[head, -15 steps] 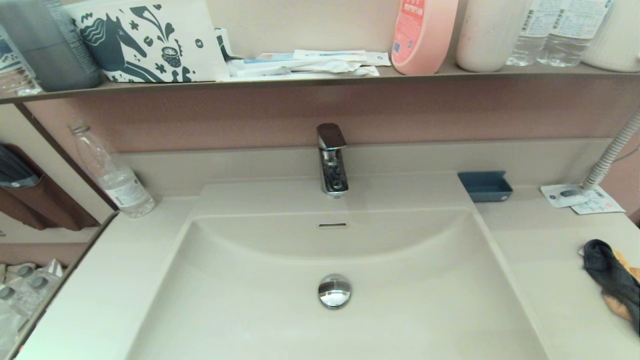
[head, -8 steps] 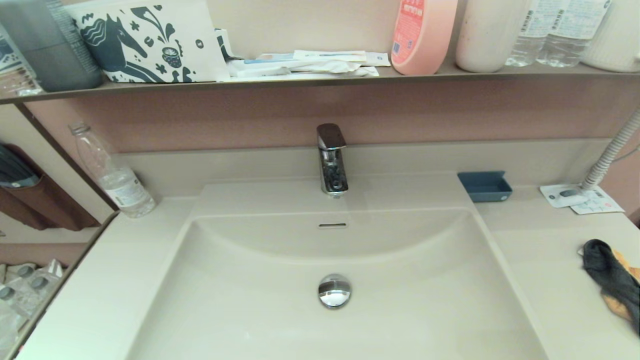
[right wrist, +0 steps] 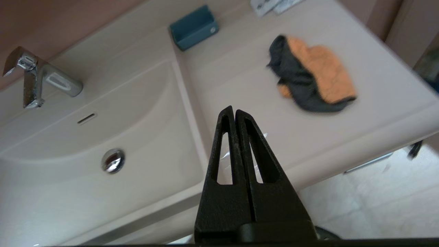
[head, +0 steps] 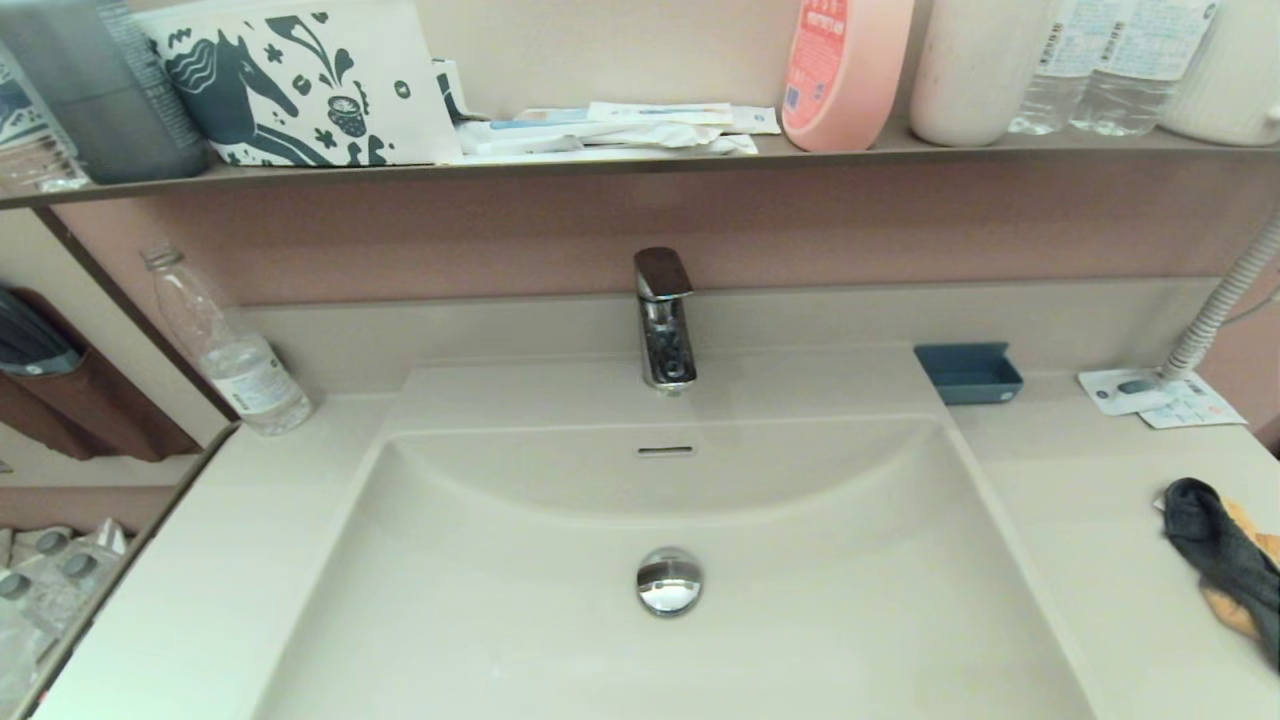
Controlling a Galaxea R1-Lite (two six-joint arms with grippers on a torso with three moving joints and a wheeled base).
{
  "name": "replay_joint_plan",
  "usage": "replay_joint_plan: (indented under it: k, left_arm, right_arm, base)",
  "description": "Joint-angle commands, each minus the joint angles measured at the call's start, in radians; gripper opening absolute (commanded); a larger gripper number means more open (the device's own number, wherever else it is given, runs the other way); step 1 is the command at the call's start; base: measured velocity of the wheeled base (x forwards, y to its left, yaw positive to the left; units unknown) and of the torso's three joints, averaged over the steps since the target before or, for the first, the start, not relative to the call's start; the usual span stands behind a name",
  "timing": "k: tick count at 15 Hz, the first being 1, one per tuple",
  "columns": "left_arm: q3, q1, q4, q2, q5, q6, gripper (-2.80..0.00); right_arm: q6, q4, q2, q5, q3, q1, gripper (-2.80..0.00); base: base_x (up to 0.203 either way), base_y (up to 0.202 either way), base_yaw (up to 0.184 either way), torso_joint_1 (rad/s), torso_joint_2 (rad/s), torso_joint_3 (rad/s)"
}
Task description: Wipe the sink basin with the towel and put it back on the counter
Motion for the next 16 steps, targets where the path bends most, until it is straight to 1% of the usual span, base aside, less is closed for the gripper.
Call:
replay_joint_plan:
  k: [1,2,4,7,8,11,14,16]
  left_arm:
    - [0.000,0.000,0.000,0.001,0.001,-0.001,-2.80]
    - [0.000,0.000,0.000,0.000,0.001,-0.001,-2.80]
    - [0.000,0.000,0.000,0.001,0.001,-0.001,-2.80]
    - [0.000,0.000,0.000,0.001,0.001,-0.001,-2.80]
    - [0.000,0.000,0.000,0.001,0.001,-0.001,-2.80]
    - [0.000,0.000,0.000,0.000,0.001,-0.001,-2.80]
    - [0.000,0.000,0.000,0.001,0.001,-0.001,-2.80]
    - [0.000,0.000,0.000,0.001,0.001,-0.001,-2.80]
  right_arm:
    - [-0.047,-0.001,-0.126,0.000,0.018,-0.016,-2.80]
    - [-0.081,-0.020,-0.166,0.001,0.055,-0.016,-2.80]
    - [-0.134,-0.087,-0.241,0.001,0.169,-0.013,-2.80]
    - [-0.226,-0.192,-0.350,0.001,0.394,-0.012,-2.80]
    - [-0.235,-0.251,-0.362,-0.001,0.474,-0.012,-2.80]
    - [-0.243,-0.487,-0.373,-0.001,0.691,-0.012,-2.80]
    - [-0.299,-0.752,-0.375,-0.001,0.935,-0.012,-2.80]
    - [-0.343,-0.894,-0.375,0.001,1.051,-0.012,-2.80]
  base:
    - [0.000,0.000,0.000,0.000,0.00,0.000]
    - [0.000,0.000,0.000,0.000,0.00,0.000]
    - [0.000,0.000,0.000,0.000,0.00,0.000]
    - [0.000,0.000,0.000,0.000,0.00,0.000]
    - [0.000,0.000,0.000,0.000,0.00,0.000]
    - [0.000,0.000,0.000,0.000,0.00,0.000]
    - [0.000,0.000,0.000,0.000,0.00,0.000]
    - [0.000,0.000,0.000,0.000,0.00,0.000]
